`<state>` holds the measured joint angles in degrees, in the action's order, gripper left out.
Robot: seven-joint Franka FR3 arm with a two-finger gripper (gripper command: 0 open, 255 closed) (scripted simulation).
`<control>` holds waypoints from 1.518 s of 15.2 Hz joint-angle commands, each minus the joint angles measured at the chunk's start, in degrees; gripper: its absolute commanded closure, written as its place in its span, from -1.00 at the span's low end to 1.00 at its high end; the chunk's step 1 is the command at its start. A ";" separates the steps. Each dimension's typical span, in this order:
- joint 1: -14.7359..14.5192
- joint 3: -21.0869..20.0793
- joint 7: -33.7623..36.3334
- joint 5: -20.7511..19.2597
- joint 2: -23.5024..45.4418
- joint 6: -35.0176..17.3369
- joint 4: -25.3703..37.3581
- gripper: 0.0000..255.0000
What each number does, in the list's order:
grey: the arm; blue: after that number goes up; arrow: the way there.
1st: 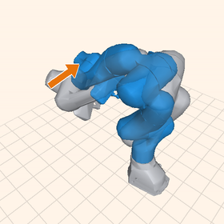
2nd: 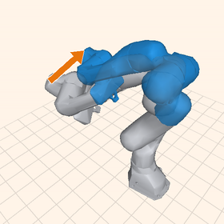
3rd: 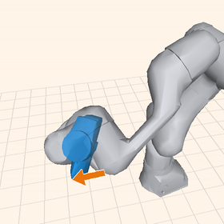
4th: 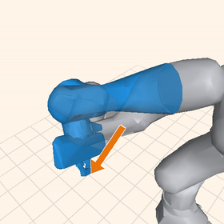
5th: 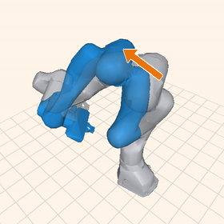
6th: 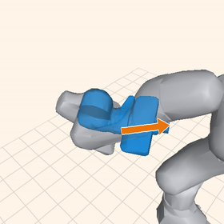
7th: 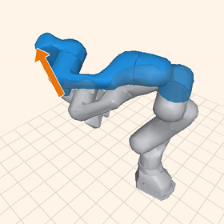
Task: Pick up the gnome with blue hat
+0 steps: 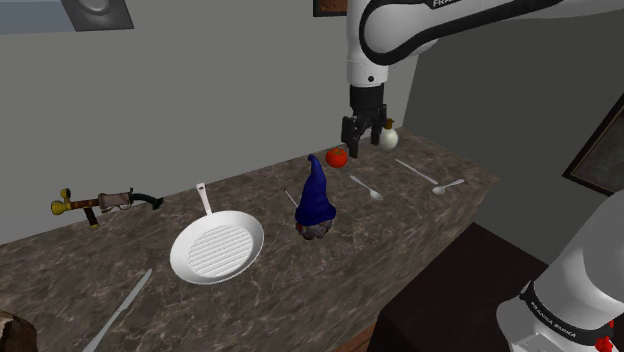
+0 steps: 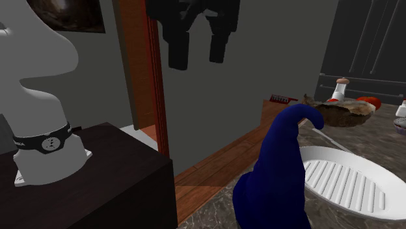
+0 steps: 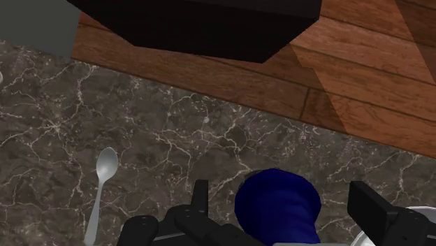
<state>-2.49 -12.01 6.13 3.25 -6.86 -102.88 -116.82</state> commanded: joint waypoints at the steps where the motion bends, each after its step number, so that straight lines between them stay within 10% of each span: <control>1: -0.26 -0.60 1.12 -0.82 4.76 -0.98 3.90 -1.00; 11: -3.83 -1.86 6.39 -6.01 28.24 0.25 28.92 -1.00; 21: -3.99 -1.63 6.56 -6.46 30.20 -4.85 25.75 -1.00; 22: -3.92 -1.61 6.47 -6.44 30.08 -4.84 25.65 1.00; 23: -3.90 -1.61 6.45 -6.44 30.06 -4.88 25.58 1.00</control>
<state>-6.40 -13.63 12.60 -3.18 23.18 -107.69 -91.20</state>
